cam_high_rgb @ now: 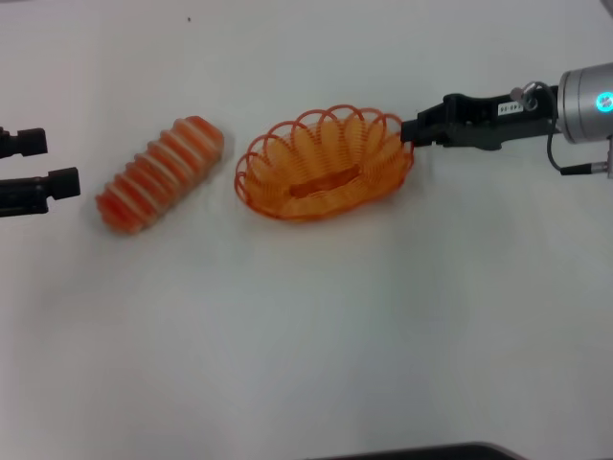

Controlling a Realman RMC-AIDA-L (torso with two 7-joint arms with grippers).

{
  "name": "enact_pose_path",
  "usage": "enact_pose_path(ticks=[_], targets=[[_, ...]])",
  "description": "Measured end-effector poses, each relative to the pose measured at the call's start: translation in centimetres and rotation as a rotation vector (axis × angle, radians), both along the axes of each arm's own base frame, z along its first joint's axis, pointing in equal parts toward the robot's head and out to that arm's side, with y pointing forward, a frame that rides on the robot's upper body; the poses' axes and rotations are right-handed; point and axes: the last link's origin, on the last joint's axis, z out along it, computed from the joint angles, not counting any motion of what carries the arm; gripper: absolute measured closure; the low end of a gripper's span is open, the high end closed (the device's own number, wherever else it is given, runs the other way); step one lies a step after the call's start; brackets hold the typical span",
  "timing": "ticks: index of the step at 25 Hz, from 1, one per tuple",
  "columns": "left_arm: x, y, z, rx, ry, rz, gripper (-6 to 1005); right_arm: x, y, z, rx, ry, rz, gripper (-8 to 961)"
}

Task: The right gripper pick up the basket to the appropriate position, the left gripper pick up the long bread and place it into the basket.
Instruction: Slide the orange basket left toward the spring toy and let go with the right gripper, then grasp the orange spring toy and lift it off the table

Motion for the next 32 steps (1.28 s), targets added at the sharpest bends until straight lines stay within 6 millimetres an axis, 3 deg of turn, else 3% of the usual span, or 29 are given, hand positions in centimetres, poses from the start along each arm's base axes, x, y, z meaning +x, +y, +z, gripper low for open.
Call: enact_pose_path(ticks=[4,7,11,15,21,25,32], targets=[[-0.1,0.2,0.1,0.008,0.005,0.002,73,0.4,-0.5,-0.6,-0.020,0.016,-0.027,800],[0.0,0.3,0.2,0.012,0.008,0.001,78,0.3,-0.7,-0.4,-0.038,0.022,-0.023,575],[0.0,0.4,0.2,0.018,0.012,0.003,86,0.0,-0.4,1.3,-0.027,0.011,0.031,482],[0.1,0.7,0.2,0.020,0.011,-0.001,94,-1.1,0.7,4.1,0.028,-0.008,0.169,388],[0.2,0.8,0.0,0.025,0.009,0.003,105,-4.5,1.6,7.6,0.232,-0.028,0.404,271],[0.1,0.7,0.0,0.022,0.007,0.005,113,-6.7,1.2,7.8,0.255,-0.029,0.570,215],[0.4,0.5,-1.1,-0.011,-0.002,0.001,127,-8.5,-1.1,6.8,0.080,-0.053,0.894,147]])
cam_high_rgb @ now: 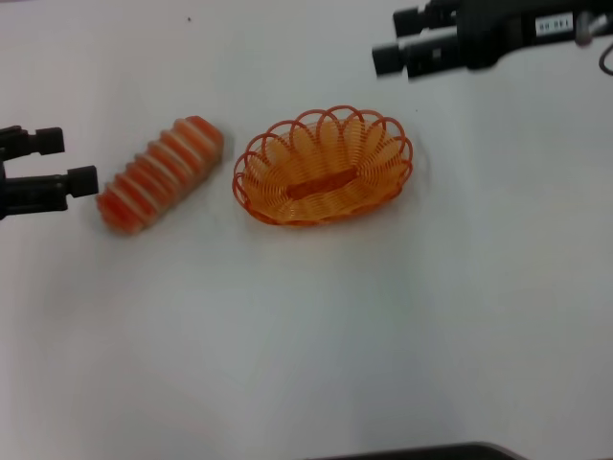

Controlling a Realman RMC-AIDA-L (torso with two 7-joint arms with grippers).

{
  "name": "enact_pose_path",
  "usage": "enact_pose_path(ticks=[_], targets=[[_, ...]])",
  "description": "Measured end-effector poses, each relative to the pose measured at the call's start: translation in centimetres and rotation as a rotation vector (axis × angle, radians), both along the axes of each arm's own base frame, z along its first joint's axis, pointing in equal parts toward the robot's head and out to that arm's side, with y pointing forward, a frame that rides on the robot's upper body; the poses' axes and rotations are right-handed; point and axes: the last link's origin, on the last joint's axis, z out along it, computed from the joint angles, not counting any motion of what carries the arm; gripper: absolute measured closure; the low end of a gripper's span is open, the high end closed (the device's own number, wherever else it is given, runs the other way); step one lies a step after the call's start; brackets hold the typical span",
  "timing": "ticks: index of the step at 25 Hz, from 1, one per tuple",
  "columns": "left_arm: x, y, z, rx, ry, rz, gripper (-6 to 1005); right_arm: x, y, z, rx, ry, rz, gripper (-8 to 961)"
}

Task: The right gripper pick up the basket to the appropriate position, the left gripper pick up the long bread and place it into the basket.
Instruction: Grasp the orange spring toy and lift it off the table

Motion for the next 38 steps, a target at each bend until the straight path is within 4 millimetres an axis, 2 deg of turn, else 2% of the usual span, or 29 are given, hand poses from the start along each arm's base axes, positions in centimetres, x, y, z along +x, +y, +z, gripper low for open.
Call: enact_pose_path(ticks=[3,9,15,18,27,38], targets=[[0.2,0.2,-0.3,-0.009,0.002,-0.005,132,0.2,-1.2,-1.0,-0.050,-0.037,0.092,117],[0.3,1.5,-1.1,0.023,0.022,0.069,144,1.7,-1.9,-2.8,-0.119,-0.119,0.075,55],[0.9,4.3,-3.7,0.061,0.109,0.178,155,2.6,-2.0,-3.3,-0.144,-0.127,0.053,4],[1.0,5.0,-5.1,0.056,0.197,0.209,161,3.1,-2.0,-3.3,-0.149,-0.149,0.042,-4],[2.3,5.9,-7.4,0.040,0.301,0.182,179,4.4,-2.0,-4.1,-0.180,-0.162,-0.016,1],[1.7,6.3,-10.3,0.044,0.417,0.151,200,3.6,-1.8,-4.4,-0.198,-0.122,-0.027,8]])
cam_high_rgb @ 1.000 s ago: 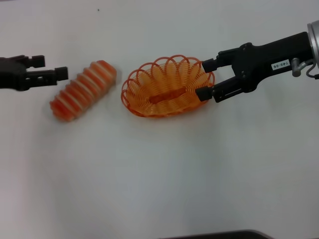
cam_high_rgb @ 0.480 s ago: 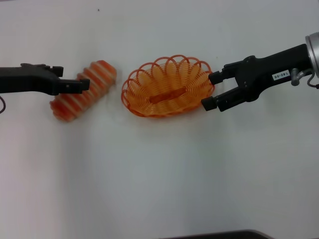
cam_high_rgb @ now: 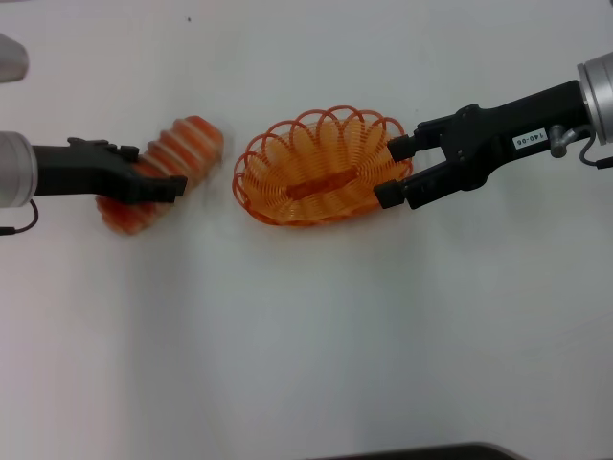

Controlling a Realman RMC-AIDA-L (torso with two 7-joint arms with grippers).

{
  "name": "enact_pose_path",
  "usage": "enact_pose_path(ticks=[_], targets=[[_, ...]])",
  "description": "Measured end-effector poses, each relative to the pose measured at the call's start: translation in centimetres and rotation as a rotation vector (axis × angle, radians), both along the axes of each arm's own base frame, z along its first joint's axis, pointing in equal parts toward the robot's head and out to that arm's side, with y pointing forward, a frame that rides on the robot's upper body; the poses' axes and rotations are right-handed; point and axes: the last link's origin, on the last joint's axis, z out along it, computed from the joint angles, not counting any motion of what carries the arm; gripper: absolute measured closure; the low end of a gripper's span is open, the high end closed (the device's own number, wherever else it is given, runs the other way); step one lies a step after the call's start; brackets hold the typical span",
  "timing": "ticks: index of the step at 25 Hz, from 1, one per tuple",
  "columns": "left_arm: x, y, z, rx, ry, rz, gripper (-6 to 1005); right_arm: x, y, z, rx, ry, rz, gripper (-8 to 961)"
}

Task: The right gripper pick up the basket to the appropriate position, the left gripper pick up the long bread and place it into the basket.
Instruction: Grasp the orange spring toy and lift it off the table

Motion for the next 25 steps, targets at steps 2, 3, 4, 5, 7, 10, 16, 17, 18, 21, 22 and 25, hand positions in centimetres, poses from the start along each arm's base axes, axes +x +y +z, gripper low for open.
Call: enact_pose_path(ticks=[2,3,4,5,7,10,16,17,18,21,22,25], targets=[[-0.2,-0.2,-0.5,-0.018,0.034,-0.012,204,0.0,-0.1,-0.1,-0.005,0.004,-0.003,9],[-0.3,-0.3,-0.7,-0.027,0.055,-0.018,205,0.0,-0.1,-0.2,-0.009,0.007,-0.006,9],[-0.4,-0.4,-0.8,-0.032,0.069,-0.023,207,0.0,-0.1,-0.3,-0.013,0.009,-0.009,10],[-0.4,-0.4,-0.8,-0.032,0.069,-0.023,209,0.1,-0.2,-0.4,-0.016,0.011,-0.013,10],[-0.5,-0.7,-0.6,-0.020,0.076,-0.036,213,0.1,-0.3,-0.3,-0.021,0.016,-0.016,11],[-0.5,-0.8,-0.3,-0.007,0.066,-0.040,246,0.2,-0.4,-0.3,-0.024,0.021,-0.020,12],[-0.5,-0.8,-0.2,-0.001,0.059,-0.039,402,0.2,-0.5,-0.3,-0.026,0.024,-0.022,12],[-0.5,-0.8,-0.2,0.000,0.060,-0.041,414,0.2,-0.5,-0.3,-0.026,0.023,-0.022,12],[-0.5,-0.8,-0.1,0.003,0.059,-0.042,426,0.3,-0.5,-0.3,-0.026,0.023,-0.023,12],[-0.1,-0.7,0.7,0.029,0.041,-0.053,458,0.7,-0.6,0.1,-0.020,0.016,-0.030,12],[0.2,-0.6,1.2,0.041,0.027,-0.061,466,0.9,-0.6,0.3,-0.015,0.014,-0.034,12],[1.8,-0.5,2.7,0.062,-0.046,-0.114,491,1.4,-0.9,1.0,-0.011,0.020,-0.049,12]])
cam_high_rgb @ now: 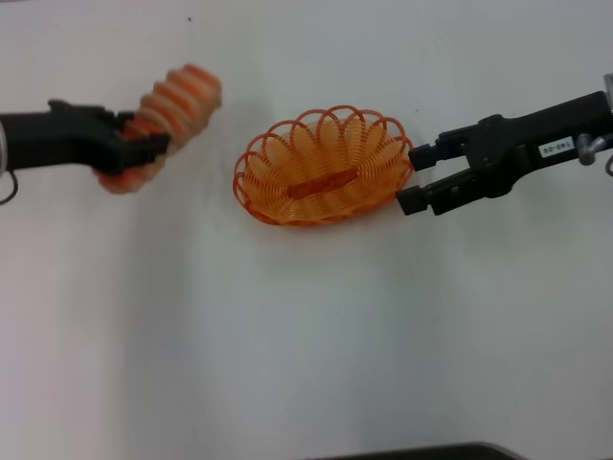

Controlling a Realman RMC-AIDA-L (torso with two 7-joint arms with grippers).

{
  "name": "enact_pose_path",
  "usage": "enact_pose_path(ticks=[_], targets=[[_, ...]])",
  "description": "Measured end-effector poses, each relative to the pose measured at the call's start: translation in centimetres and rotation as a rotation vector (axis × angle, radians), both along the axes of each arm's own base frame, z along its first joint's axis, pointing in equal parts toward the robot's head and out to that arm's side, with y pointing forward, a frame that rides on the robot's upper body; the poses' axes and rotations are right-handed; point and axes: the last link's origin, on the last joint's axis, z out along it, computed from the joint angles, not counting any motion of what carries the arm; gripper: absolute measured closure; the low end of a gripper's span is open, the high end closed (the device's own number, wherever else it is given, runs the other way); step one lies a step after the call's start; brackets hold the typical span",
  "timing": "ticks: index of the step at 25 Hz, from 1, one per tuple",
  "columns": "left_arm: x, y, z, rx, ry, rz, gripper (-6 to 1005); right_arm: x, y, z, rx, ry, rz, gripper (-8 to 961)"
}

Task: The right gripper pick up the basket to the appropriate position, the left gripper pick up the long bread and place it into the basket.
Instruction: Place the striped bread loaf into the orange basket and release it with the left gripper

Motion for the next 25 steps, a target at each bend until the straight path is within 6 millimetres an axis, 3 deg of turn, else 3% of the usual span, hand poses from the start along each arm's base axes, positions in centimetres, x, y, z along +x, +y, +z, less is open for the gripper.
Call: enact_pose_path(ticks=[5,10,13,17,25], targets=[[4.9,0.5,0.3,-0.094,-0.135,-0.175,522,0.0,-0.7,0.8,-0.034,0.025,0.008,12],[8.1,2.0,-3.8,-0.223,-0.142,-0.249,555,0.0,-0.9,0.8,-0.037,0.027,0.014,12],[8.7,2.6,-6.2,-0.264,-0.113,-0.252,580,0.1,-1.0,0.8,-0.043,0.028,0.012,12],[8.8,2.1,-7.8,-0.318,-0.061,-0.259,613,0.3,-1.2,0.7,-0.048,0.029,0.002,12],[8.0,1.9,-8.1,-0.331,-0.035,-0.209,679,0.3,-1.4,0.4,-0.053,0.035,-0.005,12]])
